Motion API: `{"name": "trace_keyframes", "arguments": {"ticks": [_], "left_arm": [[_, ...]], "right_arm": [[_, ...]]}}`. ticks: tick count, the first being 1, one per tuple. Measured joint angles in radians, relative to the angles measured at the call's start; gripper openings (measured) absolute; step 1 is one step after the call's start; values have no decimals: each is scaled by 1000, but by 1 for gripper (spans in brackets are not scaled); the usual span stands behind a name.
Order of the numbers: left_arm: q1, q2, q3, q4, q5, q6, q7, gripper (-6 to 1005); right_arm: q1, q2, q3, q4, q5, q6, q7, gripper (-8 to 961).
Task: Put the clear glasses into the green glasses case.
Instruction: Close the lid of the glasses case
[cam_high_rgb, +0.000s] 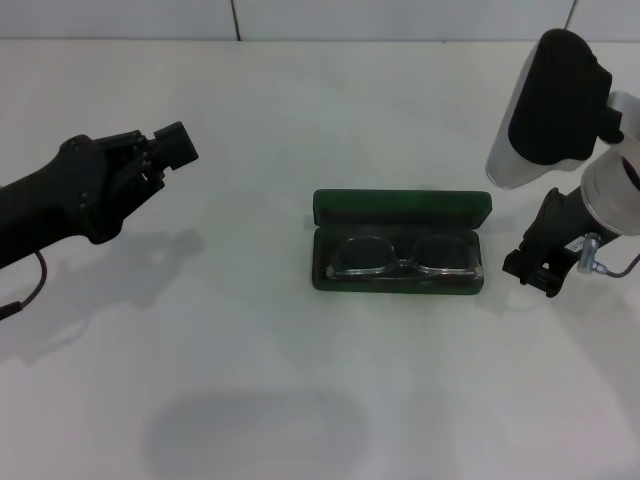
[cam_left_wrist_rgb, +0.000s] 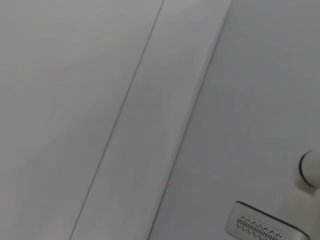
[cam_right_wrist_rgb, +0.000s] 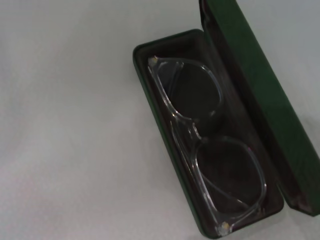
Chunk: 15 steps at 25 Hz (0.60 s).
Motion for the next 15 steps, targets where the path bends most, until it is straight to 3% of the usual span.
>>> {"name": "trace_keyframes", "arguments": {"ticks": [15], "left_arm": [[-3, -1, 3, -15, 0, 0, 1, 85]], "right_arm": [[-1, -1, -41, 59, 6, 90, -7, -2]]}}
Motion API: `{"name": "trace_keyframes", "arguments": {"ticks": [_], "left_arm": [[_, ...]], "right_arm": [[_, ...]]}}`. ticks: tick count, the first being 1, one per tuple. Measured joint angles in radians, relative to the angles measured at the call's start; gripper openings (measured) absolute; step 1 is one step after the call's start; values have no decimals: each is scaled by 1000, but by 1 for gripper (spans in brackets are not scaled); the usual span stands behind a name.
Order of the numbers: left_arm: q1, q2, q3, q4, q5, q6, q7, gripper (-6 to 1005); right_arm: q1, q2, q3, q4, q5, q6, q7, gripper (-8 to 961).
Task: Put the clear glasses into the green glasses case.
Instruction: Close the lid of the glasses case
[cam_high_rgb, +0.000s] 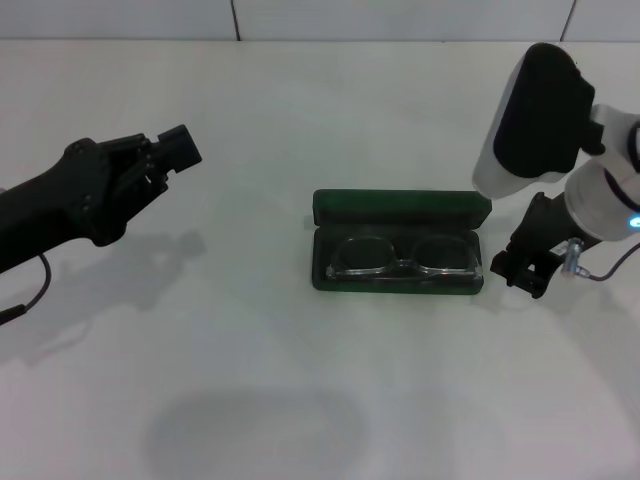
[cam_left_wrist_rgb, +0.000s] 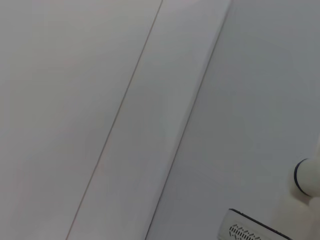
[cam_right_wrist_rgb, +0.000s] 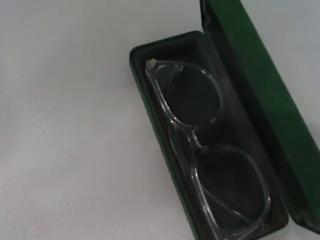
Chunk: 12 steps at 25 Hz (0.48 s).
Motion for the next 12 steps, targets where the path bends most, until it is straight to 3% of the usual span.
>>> {"name": "trace_keyframes", "arguments": {"ticks": [12], "left_arm": [[4, -2, 0, -12, 7, 1, 7, 85]], "right_arm": [[0, 3, -39, 27, 4, 68, -12, -2]]}}
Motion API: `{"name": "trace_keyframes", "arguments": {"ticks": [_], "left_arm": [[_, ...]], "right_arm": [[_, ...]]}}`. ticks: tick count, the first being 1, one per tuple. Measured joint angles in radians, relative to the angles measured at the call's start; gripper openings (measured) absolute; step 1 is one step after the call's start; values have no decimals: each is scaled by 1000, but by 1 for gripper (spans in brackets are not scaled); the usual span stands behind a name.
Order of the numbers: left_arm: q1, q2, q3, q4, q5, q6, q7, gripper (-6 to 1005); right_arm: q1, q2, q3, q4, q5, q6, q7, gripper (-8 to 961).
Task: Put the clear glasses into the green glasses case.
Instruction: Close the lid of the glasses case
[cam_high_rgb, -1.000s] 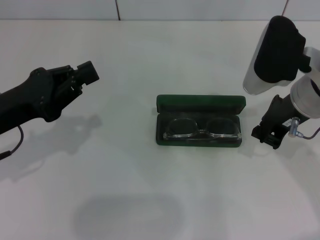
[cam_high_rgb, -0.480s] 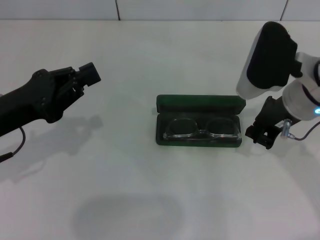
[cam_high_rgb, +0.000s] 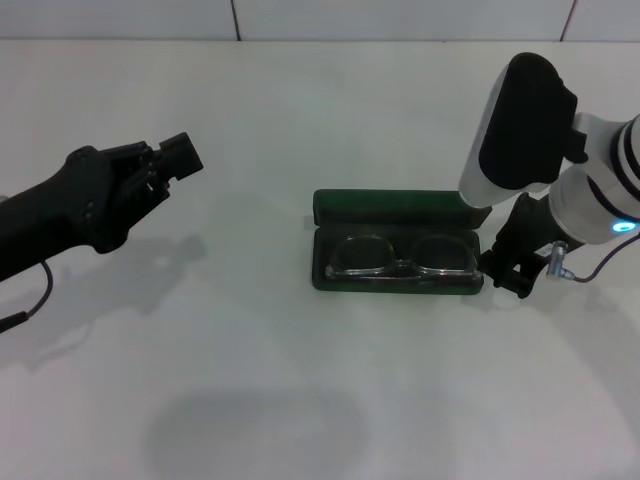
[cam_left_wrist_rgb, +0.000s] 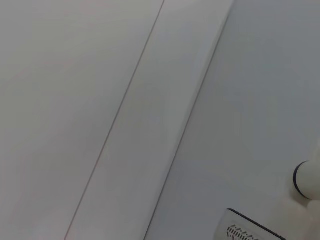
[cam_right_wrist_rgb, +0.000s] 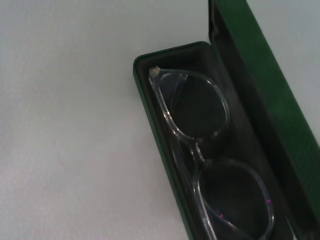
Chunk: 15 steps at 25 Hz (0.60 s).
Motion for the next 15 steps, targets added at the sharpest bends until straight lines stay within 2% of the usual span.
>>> {"name": "trace_keyframes", "arguments": {"ticks": [15], "left_arm": [[0, -1, 0, 0, 4, 0, 3, 85]], "right_arm": [[-6, 0, -17, 2, 3, 39, -12, -1]]}}
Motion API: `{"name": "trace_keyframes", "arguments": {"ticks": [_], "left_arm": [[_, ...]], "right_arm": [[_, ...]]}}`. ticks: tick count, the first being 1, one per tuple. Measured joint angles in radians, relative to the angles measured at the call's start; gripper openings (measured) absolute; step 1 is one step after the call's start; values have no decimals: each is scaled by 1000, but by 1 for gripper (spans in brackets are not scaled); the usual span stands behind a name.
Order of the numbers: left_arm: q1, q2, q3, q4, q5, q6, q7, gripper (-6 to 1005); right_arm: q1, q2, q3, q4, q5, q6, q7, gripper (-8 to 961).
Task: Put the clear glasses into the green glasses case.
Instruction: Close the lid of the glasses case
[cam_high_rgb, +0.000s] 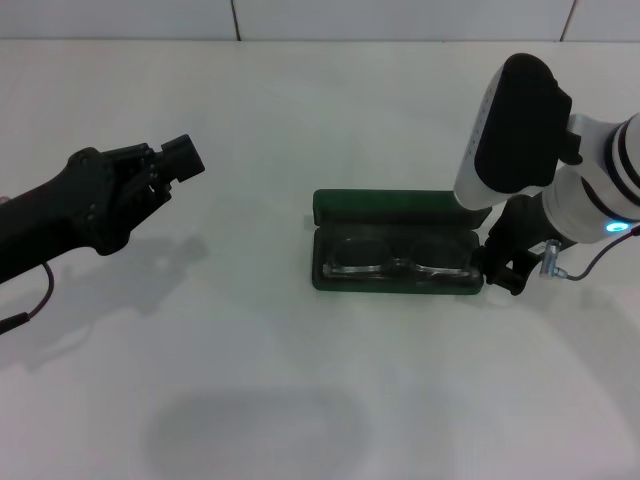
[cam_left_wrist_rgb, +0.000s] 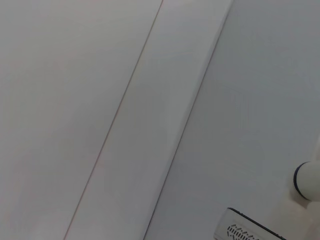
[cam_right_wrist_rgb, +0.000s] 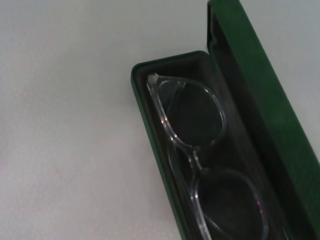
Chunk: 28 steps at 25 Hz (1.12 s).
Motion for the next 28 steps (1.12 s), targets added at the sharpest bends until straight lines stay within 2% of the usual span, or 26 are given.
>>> {"name": "trace_keyframes", "arguments": {"ticks": [11, 16, 21, 24, 28], "left_arm": [[0, 0, 0, -2, 0, -1, 0, 85], [0, 0, 0, -9, 0, -1, 0, 85], [-6, 7, -2, -2, 0, -1, -5, 87], [-13, 17, -3, -1, 0, -1, -7, 87], [-17, 37, 0, 1, 1, -1, -8, 88]], "right_arm": [[-4, -1, -10, -1, 12, 11, -3, -1], [-36, 0, -11, -66, 12, -8, -3, -1], [-134, -2, -4, -227, 13, -40, 0, -2], [-236, -8, 17, -377, 17, -58, -6, -2], [-361, -10, 134, -499, 141, -70, -124, 3]]}}
